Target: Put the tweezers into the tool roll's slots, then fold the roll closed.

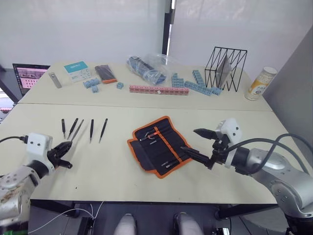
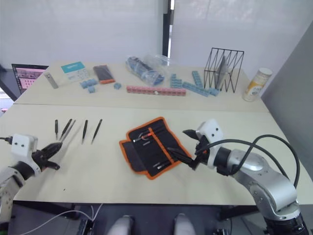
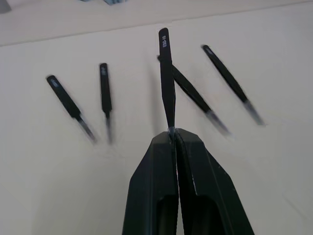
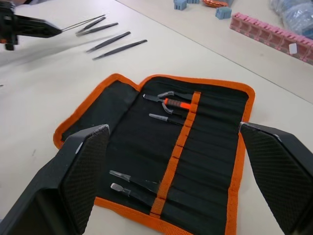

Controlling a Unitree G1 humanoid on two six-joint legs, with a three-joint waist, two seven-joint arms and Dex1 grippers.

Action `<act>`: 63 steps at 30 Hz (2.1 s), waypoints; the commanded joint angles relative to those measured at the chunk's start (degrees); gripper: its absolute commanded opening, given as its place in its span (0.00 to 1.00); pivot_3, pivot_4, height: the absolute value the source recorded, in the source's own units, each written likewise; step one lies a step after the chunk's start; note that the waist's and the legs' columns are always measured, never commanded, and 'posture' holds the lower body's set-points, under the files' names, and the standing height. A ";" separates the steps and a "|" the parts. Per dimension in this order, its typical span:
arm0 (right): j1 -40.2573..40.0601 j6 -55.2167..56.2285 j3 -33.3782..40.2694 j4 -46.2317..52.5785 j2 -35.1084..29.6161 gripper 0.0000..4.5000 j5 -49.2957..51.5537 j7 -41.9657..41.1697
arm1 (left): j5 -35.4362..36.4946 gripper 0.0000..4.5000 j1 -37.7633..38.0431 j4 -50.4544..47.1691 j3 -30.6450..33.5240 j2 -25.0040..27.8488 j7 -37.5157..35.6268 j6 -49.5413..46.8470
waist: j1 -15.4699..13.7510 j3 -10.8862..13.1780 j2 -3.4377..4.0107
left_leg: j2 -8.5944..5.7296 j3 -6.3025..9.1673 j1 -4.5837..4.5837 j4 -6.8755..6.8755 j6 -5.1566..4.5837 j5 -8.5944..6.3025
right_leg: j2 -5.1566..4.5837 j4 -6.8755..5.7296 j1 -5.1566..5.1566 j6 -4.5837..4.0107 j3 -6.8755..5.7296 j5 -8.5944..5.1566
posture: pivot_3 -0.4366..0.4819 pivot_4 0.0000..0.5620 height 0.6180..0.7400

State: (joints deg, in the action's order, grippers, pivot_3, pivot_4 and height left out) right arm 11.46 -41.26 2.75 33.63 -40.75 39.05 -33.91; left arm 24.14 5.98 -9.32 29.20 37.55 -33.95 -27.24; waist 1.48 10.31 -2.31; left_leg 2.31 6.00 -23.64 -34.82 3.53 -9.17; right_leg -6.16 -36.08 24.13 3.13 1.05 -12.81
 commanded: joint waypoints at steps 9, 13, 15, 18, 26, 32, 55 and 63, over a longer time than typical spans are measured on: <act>3.58 2.80 -1.39 -1.76 1.16 1.00 -3.21 -3.26 | -3.70 0.01 7.26 -5.29 -1.82 -1.15 7.45 -8.16 | -0.86 -0.02 0.12 | 0.04 -0.04 -0.03 -0.16 -0.02 0.01 | 0.04 0.12 -0.01 -0.10 -0.01 -0.07 | 0.48 0.27 0.97; 3.83 2.78 -1.12 -1.90 1.23 1.00 -3.60 -3.58 | -5.43 0.01 6.15 -1.80 -3.92 -1.25 7.16 -7.28 | -0.92 -0.31 0.72 | 0.03 -0.06 0.02 -0.13 -0.02 0.01 | 0.04 0.12 -0.02 -0.10 -0.01 -0.07 | 0.48 0.27 0.97; 3.69 2.59 -0.81 -1.84 1.22 1.00 -3.69 -3.48 | -5.22 0.01 5.67 -1.29 -3.68 -1.93 7.04 -6.40 | -0.82 -0.43 0.94 | 0.04 -0.06 0.04 -0.12 -0.02 0.01 | 0.04 0.12 -0.01 -0.11 -0.01 -0.07 | 0.48 0.27 0.97; 3.35 2.55 -0.57 -1.69 1.33 1.00 -3.88 -3.39 | -4.91 0.20 4.60 -0.44 -3.49 -2.08 7.07 -5.95 | -0.79 -0.48 1.03 | 0.05 -0.09 0.09 -0.12 -0.01 0.01 | 0.04 0.12 -0.01 -0.12 -0.01 -0.08 | 0.48 0.27 0.97; 2.54 2.56 -0.56 -0.94 2.23 1.00 -4.17 -2.56 | -4.83 0.57 -1.17 4.31 -3.79 -0.12 6.08 -6.02 | -1.23 -0.48 1.04 | 0.03 -0.09 0.05 -0.13 0.02 -0.01 | 0.03 0.14 -0.01 -0.12 -0.01 -0.08 | 0.48 0.27 0.97; 2.12 2.52 -0.30 -0.28 2.36 1.00 -4.27 -1.84 | -4.08 0.57 -5.77 8.98 -6.04 0.00 3.04 -4.87 | -1.37 -0.48 1.04 | 0.03 -0.09 0.00 -0.13 0.03 -0.01 | 0.03 0.16 0.02 -0.12 -0.02 -0.08 | 0.48 0.27 0.97; -0.03 0.95 -0.16 2.63 2.49 1.00 -3.67 0.93 | -6.01 0.01 -10.34 12.86 -10.45 -1.05 0.62 -1.75 | -2.26 -0.48 1.07 | -0.04 -0.10 -0.09 -0.12 0.06 -0.03 | -0.03 0.29 0.01 -0.10 -0.01 -0.08 | 0.48 0.27 0.97; -2.31 -2.40 -1.60 5.60 5.25 1.00 -4.38 7.12 | 4.46 0.01 -15.65 -3.52 -7.35 8.30 -7.13 -12.99 | -1.98 -0.11 0.37 | 0.07 -0.10 -0.25 -0.08 0.12 -0.07 | 0.01 0.30 0.17 -0.10 -0.10 -0.08 | 0.48 0.27 0.97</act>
State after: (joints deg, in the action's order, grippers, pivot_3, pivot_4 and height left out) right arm 9.49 -43.15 0.84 36.76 -36.00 34.90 -28.53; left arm 24.77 -7.12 -7.02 20.52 43.28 -38.86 -37.18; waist -0.50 10.19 -1.95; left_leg 2.40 5.90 -23.91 -34.89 3.66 -9.24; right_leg -6.13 -35.78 24.32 3.02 0.93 -12.89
